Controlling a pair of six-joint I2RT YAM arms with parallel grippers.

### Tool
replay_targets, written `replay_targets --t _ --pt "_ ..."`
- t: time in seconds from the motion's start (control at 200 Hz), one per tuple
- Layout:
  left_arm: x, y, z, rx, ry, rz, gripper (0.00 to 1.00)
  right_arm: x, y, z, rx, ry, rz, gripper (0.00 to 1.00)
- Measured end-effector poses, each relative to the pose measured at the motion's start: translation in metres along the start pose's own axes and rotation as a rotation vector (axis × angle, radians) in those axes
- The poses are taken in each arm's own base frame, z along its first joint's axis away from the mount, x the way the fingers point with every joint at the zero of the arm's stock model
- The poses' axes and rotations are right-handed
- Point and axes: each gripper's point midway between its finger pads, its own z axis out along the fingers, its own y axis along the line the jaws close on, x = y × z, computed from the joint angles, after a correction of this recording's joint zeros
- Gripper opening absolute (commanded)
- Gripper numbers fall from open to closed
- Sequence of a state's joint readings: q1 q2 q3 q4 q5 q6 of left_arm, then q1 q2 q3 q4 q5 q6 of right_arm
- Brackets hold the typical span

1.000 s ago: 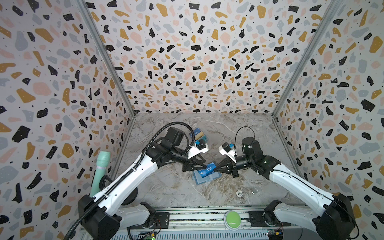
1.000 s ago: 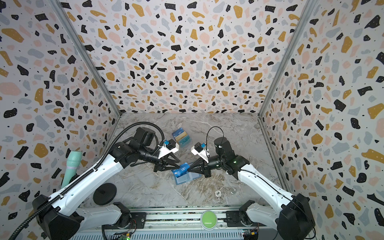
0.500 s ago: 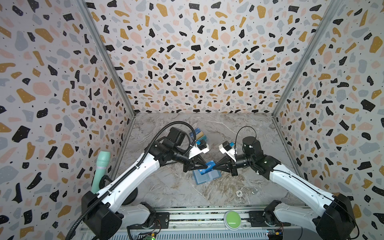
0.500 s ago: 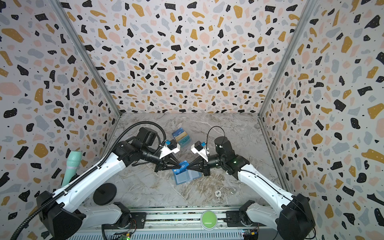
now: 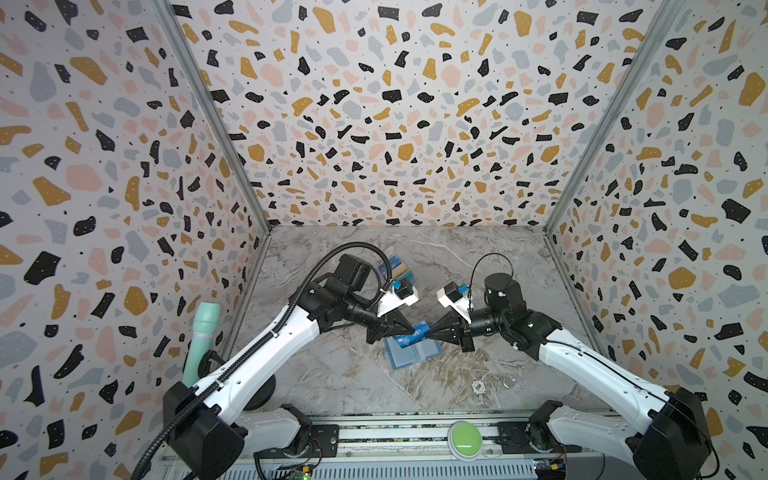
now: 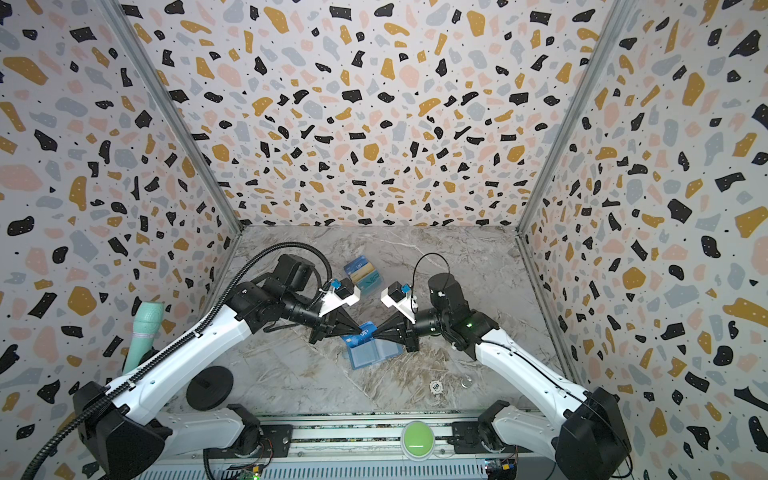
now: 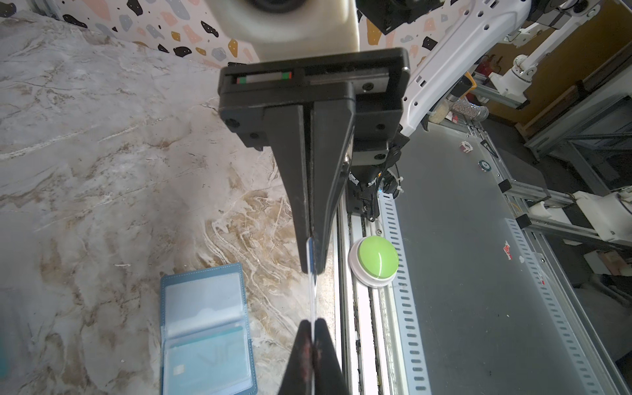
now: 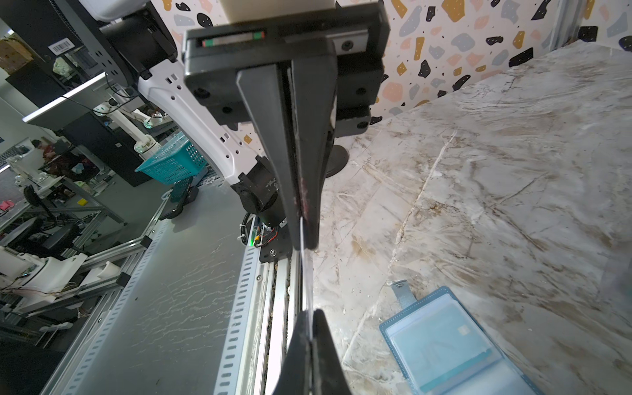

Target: Take the credit cards out of the card holder

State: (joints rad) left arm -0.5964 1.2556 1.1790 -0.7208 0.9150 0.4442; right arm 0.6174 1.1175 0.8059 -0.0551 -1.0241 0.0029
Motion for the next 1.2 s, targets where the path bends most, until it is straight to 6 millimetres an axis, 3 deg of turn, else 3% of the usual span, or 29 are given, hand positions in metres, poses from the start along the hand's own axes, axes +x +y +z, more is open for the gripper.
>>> replay_targets --t 0.13,0.22,0.285,0.455,0.831,0.966,1.201 --pt "-0.002 0.003 0.0 -0.012 -0.006 -0.005 0.0 -0.004 -0.006 -0.003 0.061 -0.012 0.001 0.49" --pt "-0.004 0.007 0.0 -0.032 -0.011 -0.009 0.0 -0.006 -0.012 -0.009 0.12 -0.031 -0.007 0.67" --pt "-0.006 0.013 0.0 -0.061 -0.016 -0.013 0.0 -0.005 -0.018 -0.015 0.172 -0.045 0.001 0.75" --pt "-0.011 0.044 -0.01 -0.193 -0.042 -0.042 0.0 0.001 -0.044 -0.042 0.378 -0.093 0.046 0.8" --pt "-0.016 0.143 -0.075 -0.588 -0.117 -0.128 0.0 0.005 -0.082 -0.106 0.824 -0.222 0.073 0.88" --pt "-0.015 0.193 -0.088 -0.709 -0.054 -0.146 0.0 0.004 -0.09 -0.117 0.897 -0.241 0.085 0.91" --pt "-0.006 0.245 -0.094 -0.805 0.079 -0.18 0.0 -0.002 -0.088 -0.129 0.946 -0.284 0.074 0.92"
